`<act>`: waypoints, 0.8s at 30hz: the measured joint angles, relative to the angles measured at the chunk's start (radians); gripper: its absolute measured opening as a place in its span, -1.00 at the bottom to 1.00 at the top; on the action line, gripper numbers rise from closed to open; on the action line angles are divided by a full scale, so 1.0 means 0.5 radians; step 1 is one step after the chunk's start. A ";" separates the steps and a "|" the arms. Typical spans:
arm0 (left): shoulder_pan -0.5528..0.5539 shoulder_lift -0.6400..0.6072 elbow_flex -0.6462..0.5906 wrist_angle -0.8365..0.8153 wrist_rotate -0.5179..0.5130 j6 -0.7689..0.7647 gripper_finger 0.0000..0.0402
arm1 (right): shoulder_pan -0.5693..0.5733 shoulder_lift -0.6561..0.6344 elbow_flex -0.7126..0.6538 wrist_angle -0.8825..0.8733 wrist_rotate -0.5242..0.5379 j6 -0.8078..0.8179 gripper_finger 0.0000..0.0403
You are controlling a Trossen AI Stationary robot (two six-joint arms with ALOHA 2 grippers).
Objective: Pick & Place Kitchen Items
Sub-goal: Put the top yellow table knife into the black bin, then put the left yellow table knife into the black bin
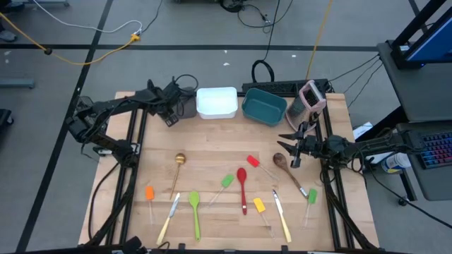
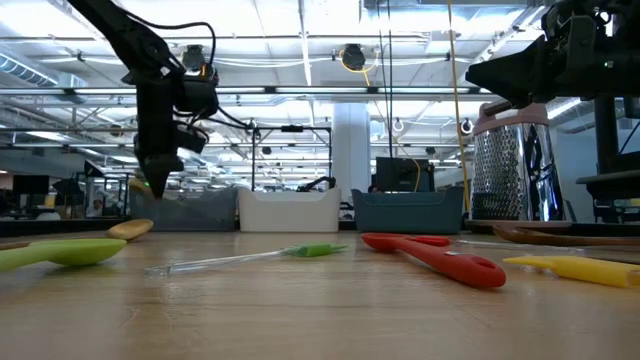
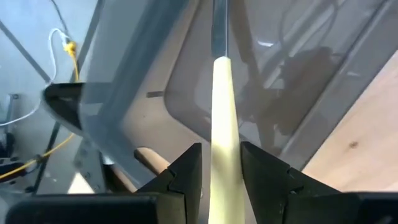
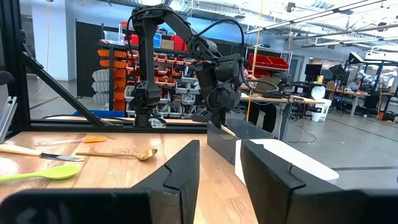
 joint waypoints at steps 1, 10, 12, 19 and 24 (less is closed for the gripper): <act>-0.011 0.000 0.016 -0.014 -0.001 -0.009 -0.43 | 0.000 0.000 0.000 0.000 0.000 0.000 -0.45; -0.183 -0.002 0.210 -0.288 0.017 -0.255 -0.43 | 0.000 -0.001 -0.001 0.001 0.001 -0.001 -0.46; -0.240 -0.002 0.270 -0.384 0.080 -0.350 -0.43 | 0.000 -0.001 0.000 0.002 0.001 -0.001 -0.46; -0.464 -0.002 0.492 -0.623 0.522 -0.843 -0.43 | 0.000 -0.001 0.000 0.039 0.001 -0.020 -0.45; -0.665 -0.002 0.581 -0.686 0.732 -1.170 -0.43 | 0.000 -0.001 -0.001 0.044 0.001 -0.011 -0.45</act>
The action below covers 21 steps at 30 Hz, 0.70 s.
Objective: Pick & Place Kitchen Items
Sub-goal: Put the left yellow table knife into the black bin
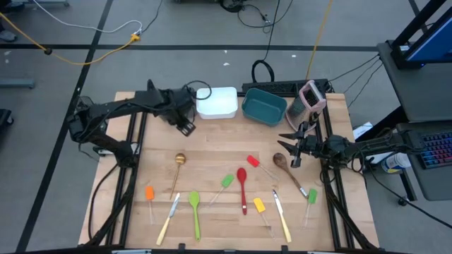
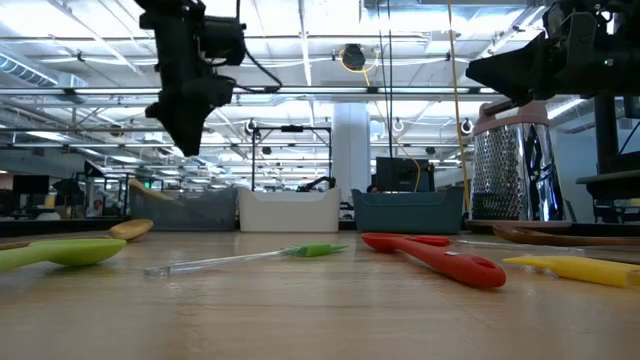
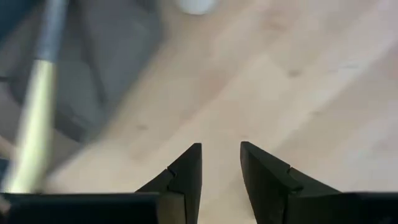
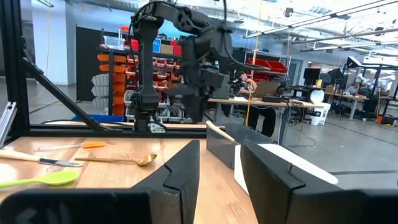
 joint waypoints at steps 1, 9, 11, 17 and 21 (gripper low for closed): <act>-0.045 -0.001 0.003 0.001 0.035 -0.065 -0.43 | 0.000 0.000 0.000 0.002 0.000 0.000 -0.45; -0.437 -0.001 0.003 -0.053 0.223 -0.503 -0.43 | 0.000 0.048 0.000 0.087 0.000 0.044 -0.35; -0.549 -0.001 0.003 -0.057 0.244 -0.603 -0.43 | 0.000 0.093 0.001 0.157 -0.007 0.084 -0.31; -0.904 -0.001 0.003 -0.097 0.312 -0.906 -0.43 | 0.000 0.265 0.054 0.302 -0.205 0.136 -0.22; -1.158 0.000 0.003 -0.095 0.323 -1.195 -0.43 | 0.001 0.448 0.118 0.275 -0.161 0.302 -0.21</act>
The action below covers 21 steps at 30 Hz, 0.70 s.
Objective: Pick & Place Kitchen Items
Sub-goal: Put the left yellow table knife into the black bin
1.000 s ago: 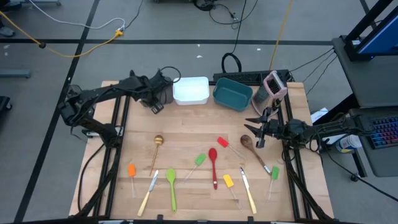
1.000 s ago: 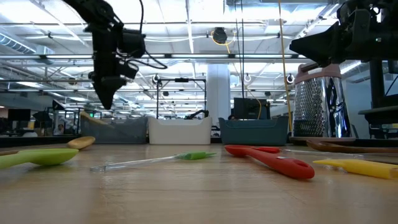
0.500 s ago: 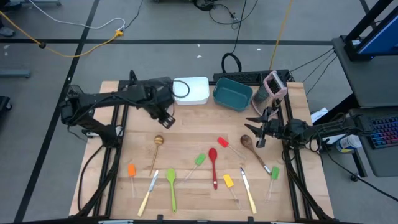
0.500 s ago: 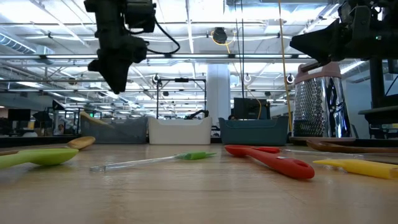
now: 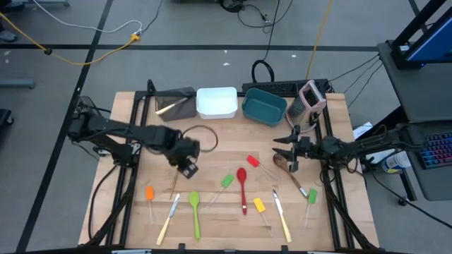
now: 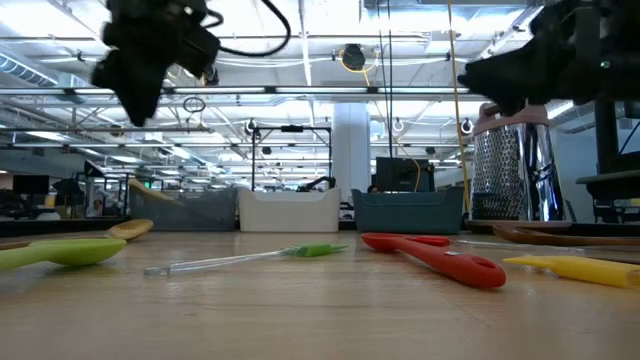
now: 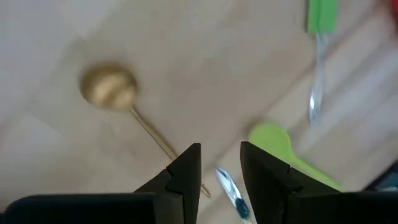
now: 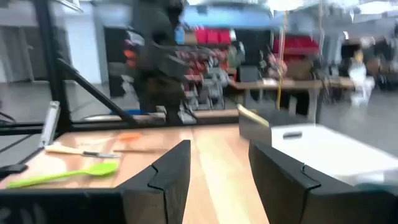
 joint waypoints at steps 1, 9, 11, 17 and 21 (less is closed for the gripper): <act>-0.062 -0.001 0.000 0.000 0.000 -0.070 -0.43 | 0.000 0.044 0.017 0.008 0.030 0.024 -0.21; -0.583 0.000 0.000 0.012 -0.034 -0.568 -0.43 | -0.001 0.239 0.119 0.225 0.056 0.046 -0.21; -0.708 0.000 0.000 0.013 -0.110 -0.691 -0.43 | -0.001 0.287 0.170 0.220 0.052 0.056 -0.22; -1.052 0.003 0.000 0.021 -0.268 -1.063 -0.43 | -0.001 0.493 0.389 0.185 0.051 0.066 -0.22; -1.246 0.019 -0.001 0.022 -0.334 -1.383 -0.43 | -0.001 0.642 0.566 0.066 0.050 0.082 -0.22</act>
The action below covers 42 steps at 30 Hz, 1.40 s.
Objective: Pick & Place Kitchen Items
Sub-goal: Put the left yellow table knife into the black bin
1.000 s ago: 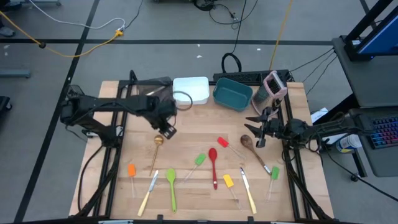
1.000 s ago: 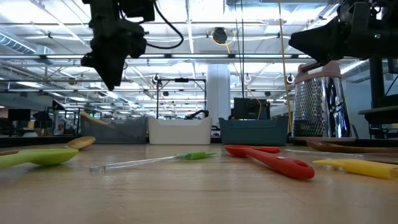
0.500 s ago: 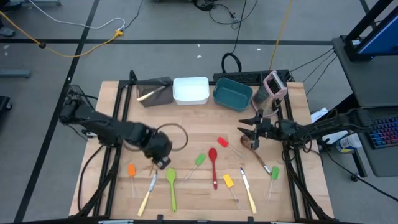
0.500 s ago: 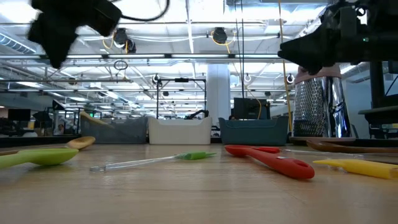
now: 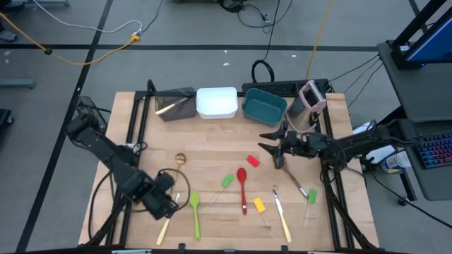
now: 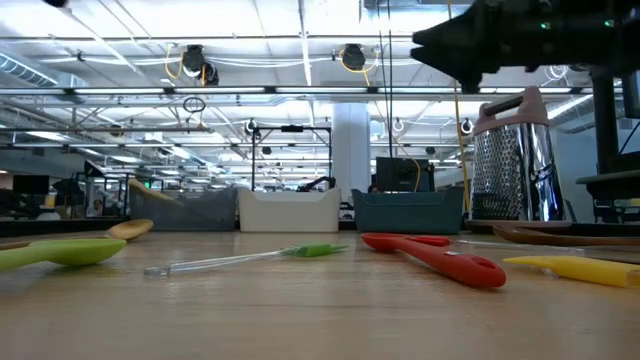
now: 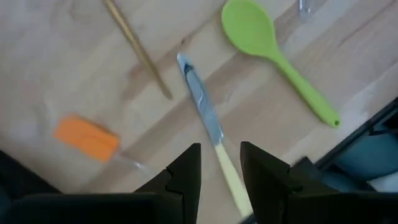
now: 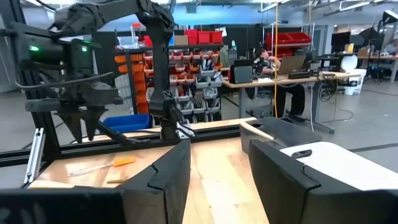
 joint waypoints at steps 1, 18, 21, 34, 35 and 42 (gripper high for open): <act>-0.046 -0.001 0.000 0.005 -0.006 -0.082 -0.43 | 0.000 0.040 0.042 -0.017 0.000 -0.001 -0.22; -0.385 0.488 0.000 0.476 -0.015 -0.457 -0.43 | 0.000 0.256 0.164 0.024 -0.001 0.030 -0.22; -0.386 0.583 -0.001 0.476 0.021 -0.503 -0.43 | 0.000 0.256 0.164 0.023 -0.001 0.030 -0.22; -0.412 0.775 -0.001 0.610 0.009 -0.605 -0.43 | 0.000 0.256 0.164 0.022 -0.001 0.030 -0.22; -0.412 0.799 -0.001 0.615 0.053 -0.591 -0.43 | 0.000 0.256 0.164 0.022 -0.001 0.030 -0.22; -0.419 0.879 0.008 0.617 0.165 -0.571 -0.43 | 0.000 0.256 0.164 0.021 -0.001 0.030 -0.22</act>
